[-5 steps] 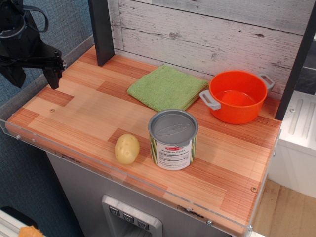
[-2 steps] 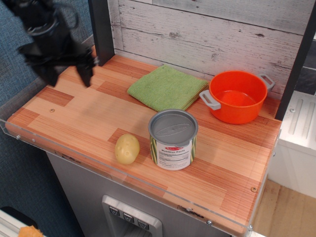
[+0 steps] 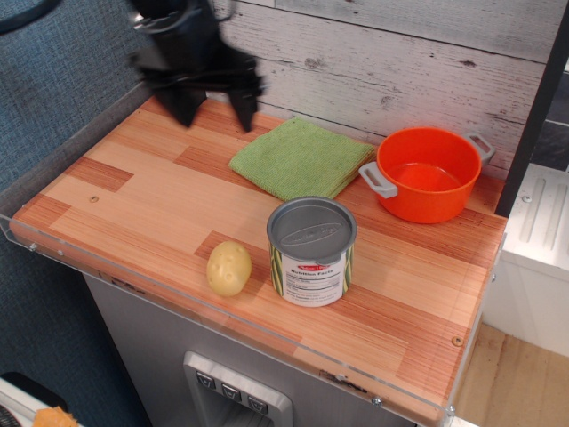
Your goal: PICK UP THE MUG AND PUT ON THE GREEN TOWEL
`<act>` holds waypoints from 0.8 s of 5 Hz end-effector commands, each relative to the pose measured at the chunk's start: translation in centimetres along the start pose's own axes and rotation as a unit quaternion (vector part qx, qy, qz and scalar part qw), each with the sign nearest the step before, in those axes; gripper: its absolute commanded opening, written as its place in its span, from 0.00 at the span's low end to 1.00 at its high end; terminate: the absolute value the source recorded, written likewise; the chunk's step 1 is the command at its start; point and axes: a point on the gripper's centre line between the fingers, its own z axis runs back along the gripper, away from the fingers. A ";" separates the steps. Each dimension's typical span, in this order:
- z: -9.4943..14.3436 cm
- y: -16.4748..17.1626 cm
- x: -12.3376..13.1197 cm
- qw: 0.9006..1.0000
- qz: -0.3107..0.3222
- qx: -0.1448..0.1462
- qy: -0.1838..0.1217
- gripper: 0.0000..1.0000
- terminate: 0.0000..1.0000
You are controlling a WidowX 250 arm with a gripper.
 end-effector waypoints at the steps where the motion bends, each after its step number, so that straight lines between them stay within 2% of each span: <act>1: -0.9 -6.3 4.3 0.997 -0.049 -0.058 -0.032 1.00 0.00; 2: -3.0 -8.8 5.1 0.995 -0.073 -0.066 -0.012 1.00 0.00; 3: -4.9 -10.9 5.4 0.994 -0.095 -0.058 -0.004 1.00 0.00; 4: -6.7 -11.3 4.9 0.993 -0.118 -0.007 0.017 1.00 0.00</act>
